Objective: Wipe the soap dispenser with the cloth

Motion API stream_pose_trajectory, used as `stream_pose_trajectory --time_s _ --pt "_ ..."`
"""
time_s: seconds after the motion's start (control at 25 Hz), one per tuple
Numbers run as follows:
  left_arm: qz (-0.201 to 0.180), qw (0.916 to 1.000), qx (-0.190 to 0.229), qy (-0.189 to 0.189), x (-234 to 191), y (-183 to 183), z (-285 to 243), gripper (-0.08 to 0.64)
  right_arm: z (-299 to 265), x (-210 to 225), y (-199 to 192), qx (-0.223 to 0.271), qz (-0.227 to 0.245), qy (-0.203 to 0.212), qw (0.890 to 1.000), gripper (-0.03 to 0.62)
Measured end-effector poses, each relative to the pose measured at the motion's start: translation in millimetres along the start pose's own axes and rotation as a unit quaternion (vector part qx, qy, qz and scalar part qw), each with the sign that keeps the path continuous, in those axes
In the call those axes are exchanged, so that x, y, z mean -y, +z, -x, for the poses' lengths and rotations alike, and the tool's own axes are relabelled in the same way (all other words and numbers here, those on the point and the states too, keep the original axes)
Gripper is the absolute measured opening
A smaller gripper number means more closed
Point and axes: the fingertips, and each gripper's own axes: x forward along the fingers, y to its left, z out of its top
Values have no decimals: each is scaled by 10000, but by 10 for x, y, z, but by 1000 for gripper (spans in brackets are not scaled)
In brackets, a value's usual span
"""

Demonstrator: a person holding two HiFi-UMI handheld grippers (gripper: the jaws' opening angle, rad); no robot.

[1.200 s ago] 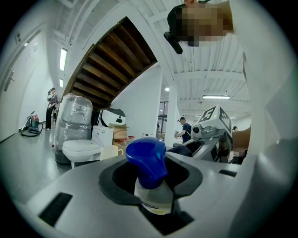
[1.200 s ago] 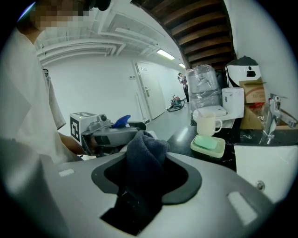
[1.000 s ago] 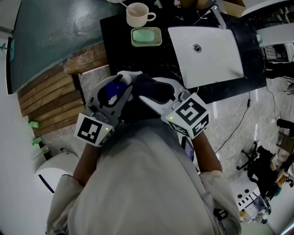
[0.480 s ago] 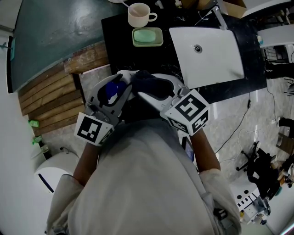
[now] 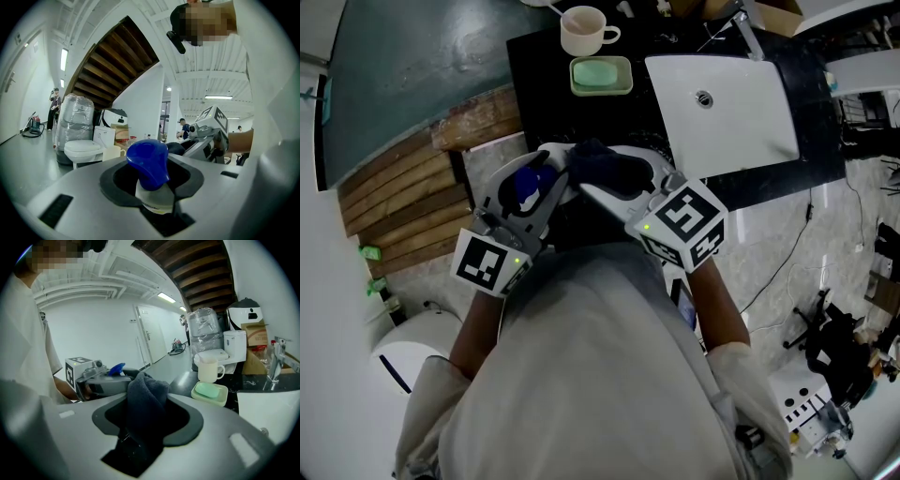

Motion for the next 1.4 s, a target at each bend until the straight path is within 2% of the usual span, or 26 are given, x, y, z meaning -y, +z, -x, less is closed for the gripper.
stream_pose_trajectory --time_s 0.52,1.0,1.4 --pt "-24 10000 -1 3 -11 -10 21 138 -54 32 60 7 93 10 10000 178" --pt "40 10000 -41 25 -54 -8 7 138 -109 124 94 78 -97 33 9999 178" --pt "-35 10000 -32 -43 -23 -14 -22 138 -127 219 104 122 -83 -127 9998 179"
